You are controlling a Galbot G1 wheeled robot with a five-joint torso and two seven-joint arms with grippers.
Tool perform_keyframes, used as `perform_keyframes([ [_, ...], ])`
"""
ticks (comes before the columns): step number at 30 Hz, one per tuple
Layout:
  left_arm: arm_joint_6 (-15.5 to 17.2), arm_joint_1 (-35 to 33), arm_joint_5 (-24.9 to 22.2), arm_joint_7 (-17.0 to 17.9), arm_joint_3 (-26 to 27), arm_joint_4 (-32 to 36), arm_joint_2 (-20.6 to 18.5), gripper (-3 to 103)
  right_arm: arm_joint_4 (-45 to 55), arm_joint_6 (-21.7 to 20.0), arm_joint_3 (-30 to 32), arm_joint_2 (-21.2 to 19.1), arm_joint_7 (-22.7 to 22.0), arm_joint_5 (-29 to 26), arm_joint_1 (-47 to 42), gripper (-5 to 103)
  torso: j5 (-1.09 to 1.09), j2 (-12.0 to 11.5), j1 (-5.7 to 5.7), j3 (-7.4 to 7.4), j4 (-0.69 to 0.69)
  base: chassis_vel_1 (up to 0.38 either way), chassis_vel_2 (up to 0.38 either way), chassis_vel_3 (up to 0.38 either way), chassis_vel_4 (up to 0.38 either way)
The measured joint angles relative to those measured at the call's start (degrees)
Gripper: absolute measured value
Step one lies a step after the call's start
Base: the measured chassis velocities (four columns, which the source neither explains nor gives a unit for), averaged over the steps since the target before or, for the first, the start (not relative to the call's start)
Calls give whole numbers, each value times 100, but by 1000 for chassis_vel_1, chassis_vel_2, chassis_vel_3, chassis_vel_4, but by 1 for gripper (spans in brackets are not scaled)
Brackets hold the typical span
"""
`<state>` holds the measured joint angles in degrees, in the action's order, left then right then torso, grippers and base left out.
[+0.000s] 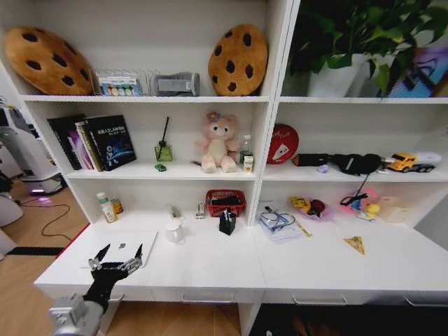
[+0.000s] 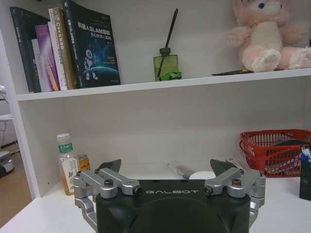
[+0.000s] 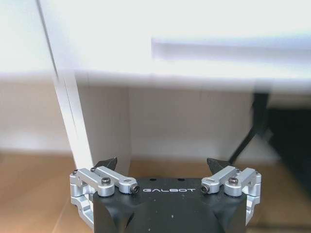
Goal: Organize the objects on the table.
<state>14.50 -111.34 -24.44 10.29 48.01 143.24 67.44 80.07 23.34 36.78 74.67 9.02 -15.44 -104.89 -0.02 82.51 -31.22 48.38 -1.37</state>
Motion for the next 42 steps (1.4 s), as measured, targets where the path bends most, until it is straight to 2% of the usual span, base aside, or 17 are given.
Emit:
perform_keyframes([
  [2, 0, 0, 0, 0, 0, 0, 0, 100, 1444, 306, 310, -8, -198, -121, -869, 100, 3, 0, 0, 0, 1, 0, 0, 0, 0],
  [3, 0, 0, 0, 0, 0, 0, 0, 100, 1444, 306, 310, -8, -198, -121, -869, 100, 3, 0, 0, 0, 1, 0, 0, 0, 0],
  [5, 0, 0, 0, -1, 0, 0, 0, 100, 3092, 222, 768, -1, -346, -590, -1622, 100, -2, 0, 0, 0, 3, 0, 0, 0, 0],
  [6, 0, 0, 0, -1, 0, 0, 0, 100, 3092, 222, 768, -1, -346, -590, -1622, 100, -2, 0, 0, 0, 3, 0, 0, 0, 0],
  [7, 0, 0, 0, 0, 0, 0, 0, 100, 3781, 23, 1026, 0, -387, -851, -1794, 100, -2, 0, 0, 0, 2, 0, 0, 0, 0],
  [8, 0, 0, 0, -1, 0, 0, 0, 100, 4543, -355, 1404, -13, -459, -1210, -1827, 100, -1, 0, 0, 0, 4, 0, 0, 0, 0],
  [9, 0, 0, 0, -1, 0, 0, 0, 100, 4885, -655, 1652, -37, -501, -1436, -1734, 100, -1, 0, 0, 1, 4, 0, 0, 0, 0],
  [10, 0, 0, 0, -1, 0, 0, 0, 100, 4885, -655, 1652, -37, -501, -1436, -1734, 100, -1, 0, 0, 1, 4, 0, 0, 0, 0],
  [11, 0, 0, 0, 0, 0, 0, 0, 100, 5148, -1001, 1931, -107, -583, -1699, -1520, 100, 0, 0, 0, 0, 4, 0, 0, 0, 0],
  [12, 0, 0, 0, 0, 0, 0, 0, 100, 5148, -1001, 1931, -107, -583, -1699, -1520, 100, 0, 0, 0, 0, 4, 0, 0, 0, 0],
  [14, 0, 0, 0, -1, 0, 0, 0, 100, 5350, -1568, 2358, -361, -766, -2265, -1043, 100, 3, -1, 0, 1, 5, 0, 0, 0, 0],
  [19, 0, 0, 0, -1, 0, 0, 0, 100, 5287, -1945, 2556, -535, -922, -2759, -765, 100, 3, -2, -1, 1, 2, -9, -8, 7, 11],
  [34, 0, 0, 0, -1, 0, 0, 0, 100, 4882, -2173, 2560, -604, -1066, -2899, -377, 100, 1, -2, -1, 1, 3, -156, -148, 141, 157],
  [38, 0, 0, 0, -2, 0, 0, 0, 100, 4639, -2283, 2366, -623, -1218, -2924, -64, 100, 5, -2, 0, 1, 2, -254, -236, 226, 237],
  [40, 0, 0, 0, -2, -1, 1, 1, 100, 4361, -2629, 2221, -690, -1413, -2944, 265, 100, 5, -2, -1, 2, 3, -139, -203, 183, 193],
  [41, 0, 0, 0, -2, -1, 1, 1, 100, 4361, -2629, 2221, -690, -1413, -2944, 265, 100, 5, -2, -1, 2, 3, -101, -171, 146, 193],
  [42, 0, 0, 0, -2, -1, 1, 1, 100, 4094, -2890, 2195, -797, -1498, -2927, 513, 100, 9, -2, 0, 1, 4, -101, -86, 100, 116],
])
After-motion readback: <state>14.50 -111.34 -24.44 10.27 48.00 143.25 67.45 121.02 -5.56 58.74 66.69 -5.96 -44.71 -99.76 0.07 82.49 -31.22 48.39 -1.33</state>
